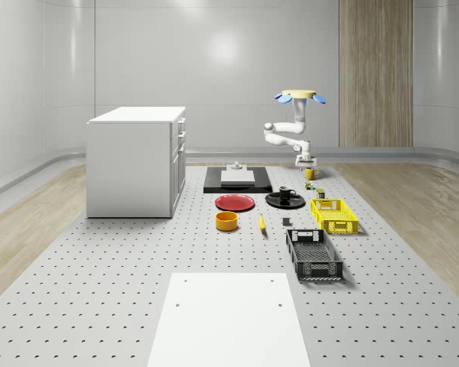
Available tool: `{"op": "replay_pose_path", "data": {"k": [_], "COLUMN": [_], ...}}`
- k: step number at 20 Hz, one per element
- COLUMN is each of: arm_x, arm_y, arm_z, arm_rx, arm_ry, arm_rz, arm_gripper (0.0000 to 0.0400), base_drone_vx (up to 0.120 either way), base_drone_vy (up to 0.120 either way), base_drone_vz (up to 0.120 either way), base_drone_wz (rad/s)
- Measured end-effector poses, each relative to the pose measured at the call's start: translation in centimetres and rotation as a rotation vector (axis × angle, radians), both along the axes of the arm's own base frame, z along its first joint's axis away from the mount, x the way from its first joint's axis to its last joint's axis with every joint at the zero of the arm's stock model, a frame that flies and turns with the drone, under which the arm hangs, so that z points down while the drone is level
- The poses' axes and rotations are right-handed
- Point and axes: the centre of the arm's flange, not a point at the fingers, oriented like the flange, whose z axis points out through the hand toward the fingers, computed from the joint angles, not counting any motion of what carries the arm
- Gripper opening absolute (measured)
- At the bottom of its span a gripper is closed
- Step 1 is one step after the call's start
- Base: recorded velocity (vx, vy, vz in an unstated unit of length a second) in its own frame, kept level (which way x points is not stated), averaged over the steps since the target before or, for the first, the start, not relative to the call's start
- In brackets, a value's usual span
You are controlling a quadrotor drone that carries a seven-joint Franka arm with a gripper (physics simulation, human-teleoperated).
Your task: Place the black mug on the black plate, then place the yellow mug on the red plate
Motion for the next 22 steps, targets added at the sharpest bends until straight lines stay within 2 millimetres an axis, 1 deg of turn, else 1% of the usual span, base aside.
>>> {"op": "replay_pose_path", "data": {"k": [18, 19, 20, 21, 22], "arm_x": [0.32, 0.33, 0.35, 0.36, 0.37], "arm_y": [0.20, 0.20, 0.20, 0.20, 0.20], "arm_z": [0.16, 0.16, 0.16, 0.16, 0.16], "arm_rx": [0.000, 0.000, 0.000, 0.000, 0.000], "arm_ry": [0.000, 0.000, 0.000, 0.000, 0.000], "arm_rz": [0.000, 0.000, 0.000, 0.000, 0.000], "arm_gripper": [0.0400, 0.0356, 0.0301, 0.0259, 0.0226], "base_drone_vx": [0.000, 0.000, 0.000, 0.000, 0.000], "base_drone_vy": [0.000, 0.000, 0.000, 0.000, 0.000], "base_drone_vz": [0.000, 0.000, 0.000, 0.000, 0.000], "base_drone_wz": [0.000, 0.000, 0.000, 0.000, 0.000]}}
